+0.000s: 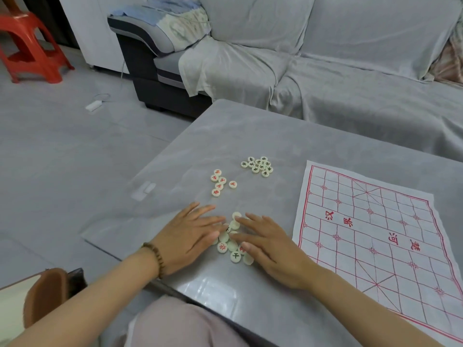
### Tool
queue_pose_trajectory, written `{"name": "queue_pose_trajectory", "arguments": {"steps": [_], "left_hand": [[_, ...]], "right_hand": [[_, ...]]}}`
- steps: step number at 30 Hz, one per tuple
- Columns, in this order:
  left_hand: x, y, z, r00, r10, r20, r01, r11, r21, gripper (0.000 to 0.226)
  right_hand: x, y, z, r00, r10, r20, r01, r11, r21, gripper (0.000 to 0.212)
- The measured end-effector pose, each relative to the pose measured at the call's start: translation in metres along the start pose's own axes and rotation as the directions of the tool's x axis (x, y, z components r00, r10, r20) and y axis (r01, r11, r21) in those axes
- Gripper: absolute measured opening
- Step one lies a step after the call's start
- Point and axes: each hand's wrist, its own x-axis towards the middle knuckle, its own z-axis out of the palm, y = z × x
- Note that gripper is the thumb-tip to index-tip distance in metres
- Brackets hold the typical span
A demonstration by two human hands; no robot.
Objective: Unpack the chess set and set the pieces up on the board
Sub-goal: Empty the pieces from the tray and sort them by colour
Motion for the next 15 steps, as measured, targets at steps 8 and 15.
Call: {"name": "queue_pose_trajectory", "arguments": {"steps": [8,15], "left_hand": [[-0.003,0.012,0.011,0.999,-0.029,0.042,0.024,0.995,0.102,0.085],[0.003,0.026,0.005,0.991,-0.106,-0.081,0.106,0.994,-0.003,0.040]], "right_hand": [[-0.028,-0.011,0.010,0.996,-0.083,-0.029,0.076,0.981,-0.178,0.047],[-0.036,-0.019,0.024,0.957,-0.214,-0.196,0.151,0.945,-0.291,0.026]]}}
